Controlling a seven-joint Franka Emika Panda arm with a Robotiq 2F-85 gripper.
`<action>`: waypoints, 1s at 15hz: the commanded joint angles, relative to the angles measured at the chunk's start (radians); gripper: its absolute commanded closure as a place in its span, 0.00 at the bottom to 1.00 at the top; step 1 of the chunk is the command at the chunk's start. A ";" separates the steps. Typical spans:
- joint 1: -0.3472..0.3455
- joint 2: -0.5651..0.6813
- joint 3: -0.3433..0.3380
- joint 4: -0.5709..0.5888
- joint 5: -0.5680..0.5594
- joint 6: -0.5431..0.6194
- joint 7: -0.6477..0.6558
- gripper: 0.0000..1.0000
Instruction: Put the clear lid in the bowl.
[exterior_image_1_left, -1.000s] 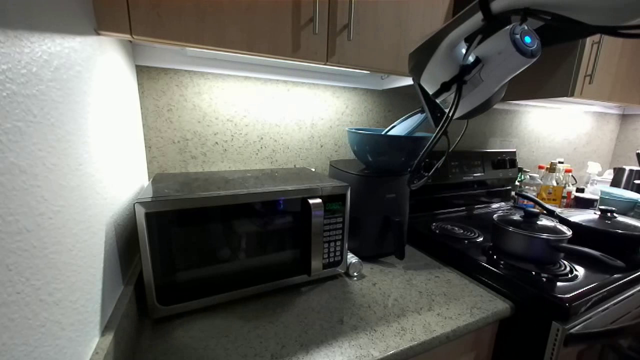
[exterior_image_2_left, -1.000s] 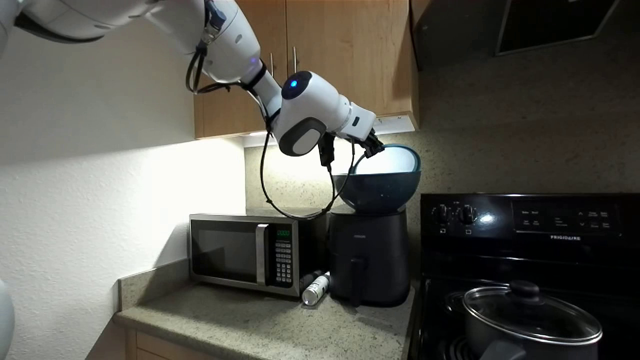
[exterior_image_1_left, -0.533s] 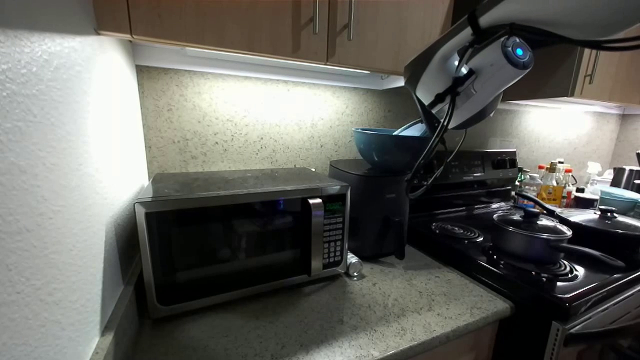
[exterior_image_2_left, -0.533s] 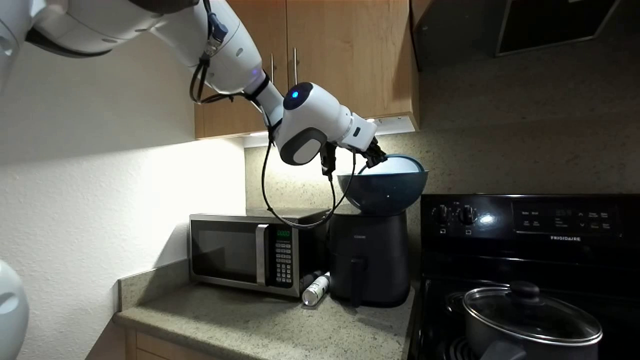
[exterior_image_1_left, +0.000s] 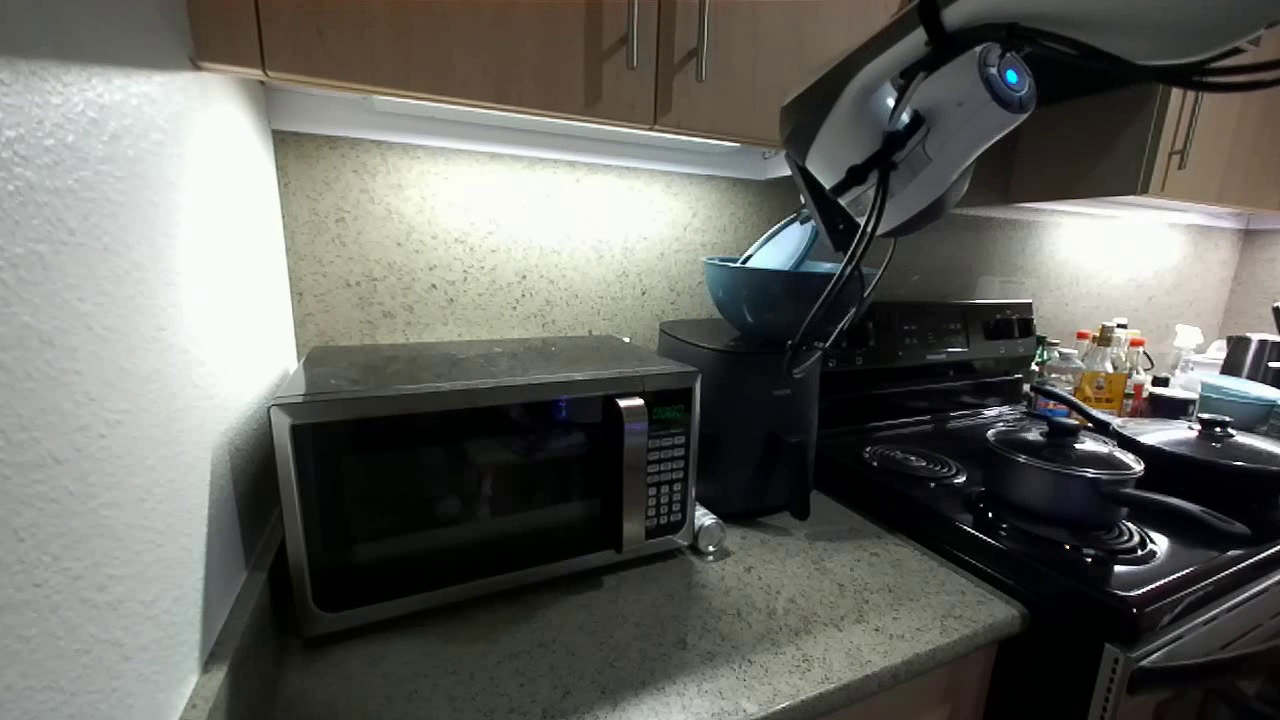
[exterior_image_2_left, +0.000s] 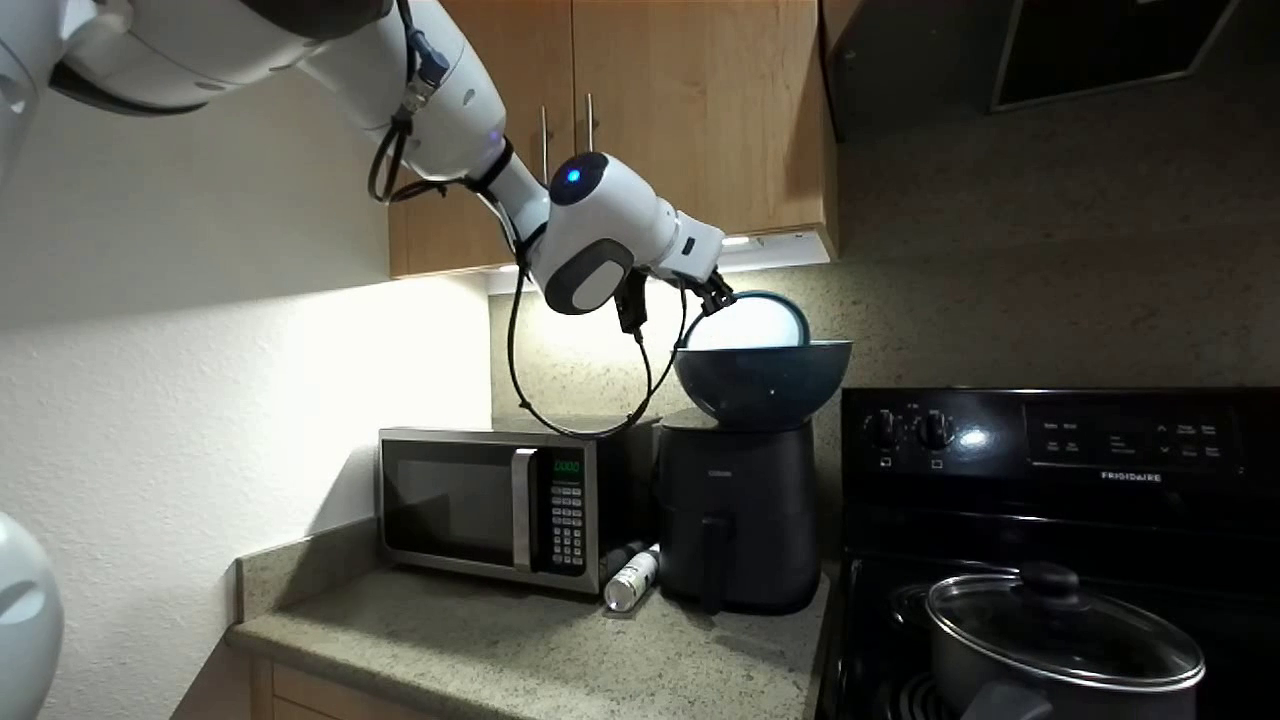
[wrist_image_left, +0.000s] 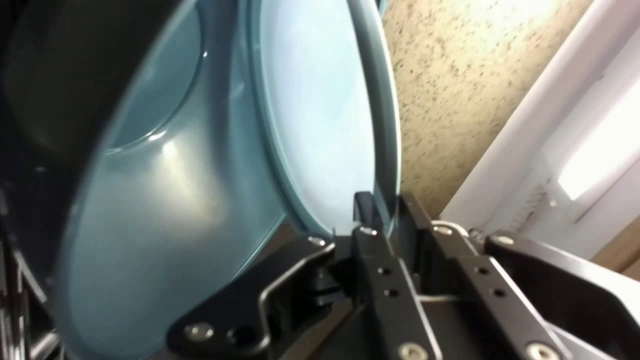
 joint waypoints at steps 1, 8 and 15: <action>-0.057 -0.028 0.097 0.043 -0.068 -0.073 0.001 0.51; -0.192 -0.046 0.269 0.058 -0.096 -0.116 -0.009 0.09; -0.211 -0.029 0.292 0.042 -0.098 -0.092 0.007 0.03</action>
